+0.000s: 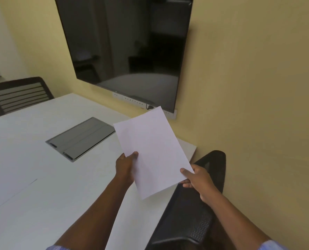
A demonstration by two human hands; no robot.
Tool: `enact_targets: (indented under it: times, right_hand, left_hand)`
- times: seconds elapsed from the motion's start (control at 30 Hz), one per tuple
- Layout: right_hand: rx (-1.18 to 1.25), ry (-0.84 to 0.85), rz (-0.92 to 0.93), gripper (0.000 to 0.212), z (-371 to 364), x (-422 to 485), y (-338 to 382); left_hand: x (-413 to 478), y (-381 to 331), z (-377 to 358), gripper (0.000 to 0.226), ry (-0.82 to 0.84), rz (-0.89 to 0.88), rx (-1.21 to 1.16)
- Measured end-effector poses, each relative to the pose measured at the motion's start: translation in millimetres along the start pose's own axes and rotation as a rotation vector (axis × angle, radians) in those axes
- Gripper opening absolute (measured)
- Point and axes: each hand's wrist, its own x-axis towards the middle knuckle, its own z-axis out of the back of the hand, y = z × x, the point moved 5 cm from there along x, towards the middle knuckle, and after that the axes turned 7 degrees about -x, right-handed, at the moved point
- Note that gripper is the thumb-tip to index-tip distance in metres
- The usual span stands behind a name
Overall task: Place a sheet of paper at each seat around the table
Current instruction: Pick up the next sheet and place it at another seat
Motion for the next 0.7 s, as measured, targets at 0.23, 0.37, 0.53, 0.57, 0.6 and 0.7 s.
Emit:
enact_targets:
  times: [0.23,0.37,0.53,0.57,0.6,0.7]
  right_hand:
    - [-0.188,0.047,-0.053,0.009,-36.5,104.6,-3.5]
    - [-0.255,0.060,-0.124,0.017,-61.3,160.5,-24.2]
    - [-0.323,0.069,-0.238,0.010,-93.0,207.8,-68.7]
    - [-0.334,0.079,-0.256,0.011,-98.9,214.7,-78.9]
    - [-0.341,0.086,-0.273,0.012,-104.4,220.7,-88.6]
    - [-0.343,0.091,-0.317,0.011,-118.0,233.3,-110.7]
  left_hand:
    - [72.1,13.7,46.2,0.013,-0.213,0.060,0.051]
    - [106.3,33.5,74.2,0.005,-0.285,0.145,0.187]
    - [137.9,65.6,107.2,0.017,-0.374,0.237,0.377]
    - [143.3,72.0,113.4,0.019,-0.384,0.251,0.403]
    - [148.2,77.7,118.8,0.019,-0.392,0.264,0.430]
    - [161.2,91.3,130.5,0.015,-0.400,0.290,0.520]
